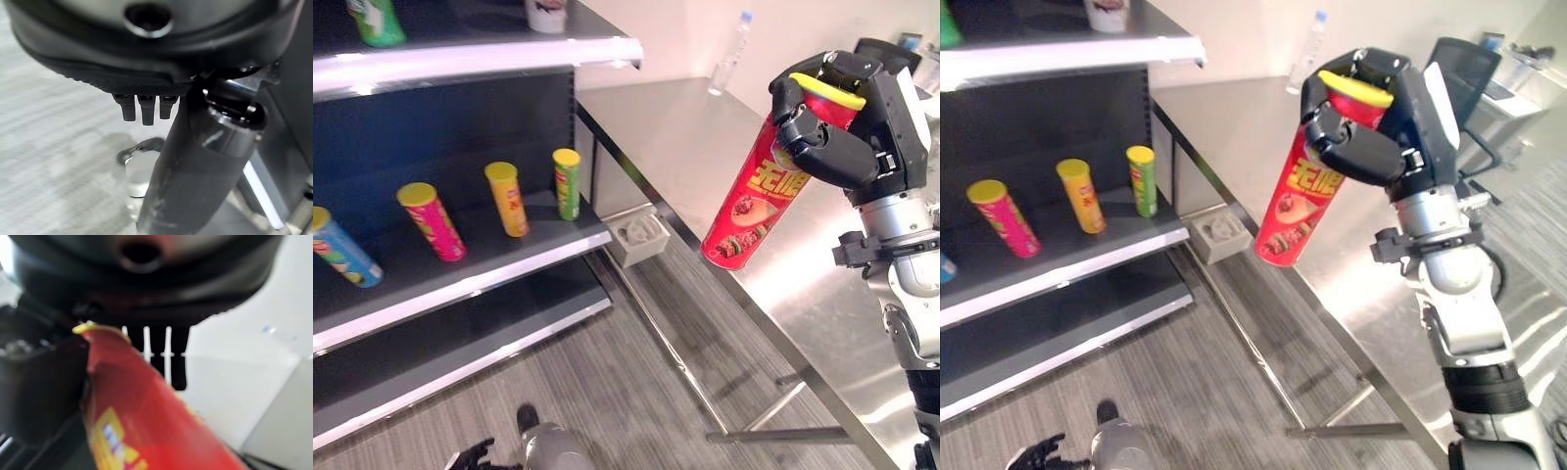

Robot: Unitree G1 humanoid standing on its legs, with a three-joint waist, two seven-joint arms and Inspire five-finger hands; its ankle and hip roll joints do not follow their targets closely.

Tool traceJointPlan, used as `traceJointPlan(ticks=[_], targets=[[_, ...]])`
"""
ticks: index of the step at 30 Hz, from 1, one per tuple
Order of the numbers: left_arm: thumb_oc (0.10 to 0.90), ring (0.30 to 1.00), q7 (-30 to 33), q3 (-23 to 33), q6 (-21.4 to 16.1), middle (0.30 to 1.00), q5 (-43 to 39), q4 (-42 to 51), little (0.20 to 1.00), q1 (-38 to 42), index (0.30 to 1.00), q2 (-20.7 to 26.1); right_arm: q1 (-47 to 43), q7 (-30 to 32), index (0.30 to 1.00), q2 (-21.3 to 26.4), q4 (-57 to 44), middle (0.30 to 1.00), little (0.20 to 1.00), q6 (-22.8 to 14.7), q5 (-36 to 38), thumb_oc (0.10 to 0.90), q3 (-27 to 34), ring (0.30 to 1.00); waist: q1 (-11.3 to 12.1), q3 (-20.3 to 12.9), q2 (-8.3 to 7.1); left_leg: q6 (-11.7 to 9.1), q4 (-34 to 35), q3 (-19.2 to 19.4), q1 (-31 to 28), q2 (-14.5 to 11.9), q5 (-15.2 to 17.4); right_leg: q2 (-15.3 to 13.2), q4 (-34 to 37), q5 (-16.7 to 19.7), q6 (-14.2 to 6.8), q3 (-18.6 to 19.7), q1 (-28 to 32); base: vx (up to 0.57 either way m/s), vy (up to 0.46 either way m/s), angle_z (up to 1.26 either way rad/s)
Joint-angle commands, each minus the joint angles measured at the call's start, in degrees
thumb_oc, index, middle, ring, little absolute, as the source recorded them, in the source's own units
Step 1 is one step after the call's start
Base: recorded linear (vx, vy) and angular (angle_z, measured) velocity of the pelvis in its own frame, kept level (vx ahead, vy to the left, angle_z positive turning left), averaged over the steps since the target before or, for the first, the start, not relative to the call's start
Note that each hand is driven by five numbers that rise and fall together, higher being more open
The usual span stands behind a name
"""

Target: Put the goods on the table back onto the shelves and tidy them up.

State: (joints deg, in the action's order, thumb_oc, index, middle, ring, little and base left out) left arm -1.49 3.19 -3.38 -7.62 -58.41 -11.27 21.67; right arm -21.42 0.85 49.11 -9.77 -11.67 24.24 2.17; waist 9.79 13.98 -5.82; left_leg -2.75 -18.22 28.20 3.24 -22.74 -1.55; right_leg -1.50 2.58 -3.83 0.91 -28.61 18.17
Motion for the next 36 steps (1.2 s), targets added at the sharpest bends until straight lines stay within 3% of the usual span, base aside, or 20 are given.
traceJointPlan(ticks=[1, 8, 12, 15, 16, 17, 18, 20, 21, 22, 24, 25, 26, 27, 28, 29, 30, 31, 34, 36], targets=[[0.800, 0.900, 0.5, -2.5, -3.5, 0.900, 1.2, 3.5, 0.900, 4.7, 0.900, 1.4, -6.0, 1.8, 0.300, 2.1, -3.4, 0.300, 0.300, -4.7, 0.6, 0.400, 6.5, 0.300, -0.4, -3.9, -0.57, -8.1, -2.2, -1.3, -2.1, -6.4, -0.8, -0.8, -2.4, -5.0, -4.2, 1.2, -7.1, -0.11, 0.141, 1.00], [0.800, 0.900, 0.2, -5.2, -4.0, 0.900, 1.9, 6.6, 0.900, 7.0, 0.900, 2.0, -6.5, 1.6, 0.300, 0.8, -5.9, 0.300, 0.300, -4.2, -0.8, 0.400, 6.2, 0.300, -5.3, -5.5, 0.96, -10.3, -6.0, -0.6, -8.7, -8.3, -0.8, -7.6, -2.2, -0.2, -6.7, -6.1, -10.7, -0.08, 0.306, 0.95], [0.800, 0.900, -0.2, -6.0, -4.3, 0.900, 2.7, 8.1, 0.900, 7.9, 0.900, 2.9, -6.7, 3.3, 0.300, 1.2, -8.5, 0.300, 0.300, -4.7, -3.2, 0.400, 9.1, 0.300, -8.2, -6.5, 2.10, -10.4, 1.3, 2.1, -10.5, -3.9, 4.6, -12.8, -2.5, 5.2, -10.3, -6.2, -12.9, -0.06, 0.481, 0.62], [0.800, 0.900, -0.1, -6.4, -4.6, 0.900, 3.1, 8.4, 0.900, 8.9, 0.900, 3.5, -6.7, 4.4, 0.300, 0.5, -9.5, 0.300, 0.300, -4.3, -5.6, 0.400, 10.0, 0.300, -9.0, -6.1, 1.43, -8.4, 4.1, 3.2, -9.7, 0.7, 8.8, -18.1, -2.7, 10.1, -13.2, -5.9, -14.6, -0.09, 0.447, 0.38], [0.800, 0.900, 0.3, -6.5, -5.1, 0.900, 3.3, 8.7, 0.900, 9.7, 0.900, 4.8, -7.2, 4.9, 0.300, -0.4, -10.1, 0.300, 0.300, -4.2, -6.3, 0.400, 10.0, 0.300, -8.9, -5.2, 1.06, -6.6, 4.9, 3.5, -7.9, 3.7, 10.5, -21.6, -2.3, 14.2, -14.8, -5.8, -15.6, -0.15, 0.518, 0.22], [0.800, 0.900, 0.3, -6.4, -5.1, 0.900, 3.2, 8.7, 0.900, 9.7, 0.900, 4.9, -7.4, 4.9, 0.300, -0.5, -10.1, 0.300, 0.300, -4.1, -6.3, 0.400, 10.0, 0.300, -9.0, -5.2, 0.71, -6.3, 5.0, 3.5, -7.7, 4.2, 10.6, -22.1, -2.2, 14.5, -14.9, -5.7, -15.8, -0.24, 0.676, 0.07], [0.800, 0.900, 0.6, -6.5, -5.5, 0.900, 3.5, 9.9, 0.900, 10.5, 0.900, 6.1, -8.3, 5.8, 0.300, -0.7, -10.3, 0.300, 0.300, -4.5, -7.2, 0.400, 9.7, 0.300, -8.6, -4.3, 0.71, -4.6, 8.0, 3.4, -7.1, 7.4, 10.9, -24.4, -2.0, 18.0, -15.8, -5.7, -17.2, -0.18, 0.454, 0.05], [0.800, 0.900, 0.9, -6.2, -5.3, 0.900, 4.0, 9.5, 0.900, 11.4, 0.900, 6.7, -8.1, 6.3, 0.300, -1.2, -10.5, 0.300, 0.300, -4.1, -8.7, 0.400, 9.9, 0.300, -8.9, -4.3, 0.66, -3.4, 13.6, 3.1, -8.0, 11.0, 9.8, -25.7, -1.7, 20.3, -15.9, -5.5, -18.2, -0.15, 0.421, 0.06], [0.800, 0.900, 0.9, -6.2, -5.3, 0.900, 4.1, 9.4, 0.900, 11.5, 0.900, 6.7, -8.1, 6.3, 0.300, -1.3, -10.6, 0.300, 0.300, -4.1, -8.8, 0.400, 9.9, 0.300, -8.9, -4.3, 0.53, -3.2, 14.5, 3.1, -8.3, 11.5, 9.4, -25.9, -1.7, 20.5, -15.9, -5.5, -18.3, -0.04, 0.466, 0.13], [0.800, 0.900, 1.1, -6.9, -5.4, 0.900, 5.0, 9.1, 0.900, 13.8, 0.900, 7.5, -6.6, 5.8, 0.300, -1.9, -10.9, 0.300, 0.300, -3.2, -9.8, 0.400, 9.1, 0.300, -12.1, -4.0, 1.06, -2.3, 21.8, 2.2, -10.6, 13.5, 7.3, -23.3, -5.5, 19.8, -15.9, 2.2, -21.5, -0.01, 0.322, 0.13], [0.800, 0.900, 1.1, -6.9, -5.4, 0.900, 5.0, 9.0, 0.900, 13.8, 0.900, 7.5, -6.6, 5.8, 0.300, -1.9, -11.0, 0.300, 0.300, -3.2, -9.8, 0.400, 9.1, 0.300, -11.9, -4.1, 0.97, -2.3, 22.2, 2.6, -10.7, 13.7, 7.0, -23.4, -6.0, 19.5, -15.9, 2.7, -22.0, -0.02, 0.242, 0.40], [0.800, 0.900, 1.6, -7.3, -5.4, 0.900, 4.2, 9.6, 0.900, 14.8, 0.900, 7.9, -5.7, 5.2, 0.300, -2.4, -11.6, 0.300, 0.300, -3.7, -8.9, 0.400, 8.5, 0.300, -12.8, -3.8, 0.91, -1.2, 22.8, 1.9, -10.7, 14.0, 6.2, -18.6, -10.2, 14.1, -15.6, 7.2, -22.3, -0.02, 0.161, 0.42], [0.800, 0.900, 1.6, -7.4, -5.3, 0.900, 4.2, 9.6, 0.900, 14.8, 0.900, 7.9, -5.7, 5.2, 0.300, -2.4, -11.6, 0.300, 0.300, -3.8, -8.8, 0.400, 8.5, 0.300, -12.6, -3.8, 0.93, -1.3, 22.8, 2.0, -10.8, 13.9, 6.3, -18.6, -11.0, 13.5, -15.6, 7.5, -22.7, -0.07, 0.264, 0.18], [0.800, 0.900, 1.5, -7.4, -5.2, 0.900, 3.9, 9.6, 0.900, 14.7, 0.900, 8.2, -4.9, 4.2, 0.300, -2.2, -12.1, 0.300, 0.300, -4.5, -7.6, 0.400, 8.4, 0.300, -12.6, -3.9, 0.79, -0.4, 23.1, 1.7, -10.5, 13.6, 5.9, -13.9, -18.0, 7.1, -14.9, 9.7, -23.9, -0.09, 0.138, 0.09], [0.800, 0.900, 1.4, -7.6, -5.1, 0.900, 4.0, 9.3, 0.900, 14.6, 0.900, 8.1, -4.6, 3.5, 0.300, -2.3, -12.4, 0.300, 0.300, -4.7, -7.0, 0.400, 8.3, 0.300, -12.8, -3.8, 0.70, 0.0, 23.2, 1.3, -10.4, 13.5, 5.6, -11.3, -20.5, 5.1, -14.9, 10.9, -24.7, -0.09, 0.139, 0.08], [0.800, 0.900, 1.4, -7.6, -5.1, 0.900, 4.0, 9.3, 0.900, 14.6, 0.900, 8.1, -4.6, 3.3, 0.300, -2.3, -12.4, 0.300, 0.300, -4.7, -6.9, 0.400, 8.4, 0.300, -12.7, -4.0, 0.65, -0.1, 23.1, 1.4, -10.3, 13.5, 5.7, -11.4, -21.2, 4.6, -14.9, 11.1, -25.1, -0.07, 0.046, 0.27], [0.800, 0.900, 1.1, -7.5, -4.8, 0.900, 4.0, 8.8, 0.900, 13.8, 0.900, 7.7, -4.3, 1.9, 0.300, -2.1, -13.0, 0.300, 0.300, -4.9, -6.5, 0.400, 7.6, 0.300, -12.0, -4.6, -0.27, -0.2, 23.2, 1.3, -10.2, 13.7, 5.6, -7.1, -19.3, 0.3, -13.5, 11.4, -23.5, -0.04, -0.027, 0.09], [0.800, 0.900, 1.0, -7.3, -4.8, 0.900, 3.9, 8.6, 0.900, 13.2, 0.900, 7.5, -3.9, 1.7, 0.300, -2.1, -13.1, 0.300, 0.300, -4.8, -6.5, 0.400, 7.4, 0.300, -11.4, -5.0, -1.10, -0.4, 23.1, 1.1, -10.2, 14.1, 5.7, -5.8, -16.0, -0.7, -12.2, 11.7, -21.6, -0.05, -0.056, 0.14], [0.800, 0.900, 1.2, -6.3, -4.5, 0.900, 3.7, 7.9, 0.900, 11.3, 0.900, 6.0, -3.9, 0.9, 0.300, -3.5, -13.3, 0.300, 0.300, -4.9, -6.5, 0.400, 5.4, 0.300, -9.7, -6.2, -2.90, -1.2, 23.0, 1.1, -10.7, 14.5, 5.8, -2.0, -6.9, 0.2, -11.5, 12.0, -17.6, 0.02, -0.101, 0.04], [0.800, 0.900, 0.9, -5.7, -4.5, 0.900, 3.4, 8.7, 0.900, 10.2, 0.900, 5.1, -2.9, 0.6, 0.300, -3.9, -13.8, 0.300, 0.300, -4.5, -7.4, 0.400, 4.6, 0.300, -9.6, -6.5, -3.01, -1.5, 22.8, 1.3, -11.0, 14.5, 5.9, -0.6, -4.1, 1.1, -11.1, 12.1, -16.5, 0.03, -0.079, -0.06]])
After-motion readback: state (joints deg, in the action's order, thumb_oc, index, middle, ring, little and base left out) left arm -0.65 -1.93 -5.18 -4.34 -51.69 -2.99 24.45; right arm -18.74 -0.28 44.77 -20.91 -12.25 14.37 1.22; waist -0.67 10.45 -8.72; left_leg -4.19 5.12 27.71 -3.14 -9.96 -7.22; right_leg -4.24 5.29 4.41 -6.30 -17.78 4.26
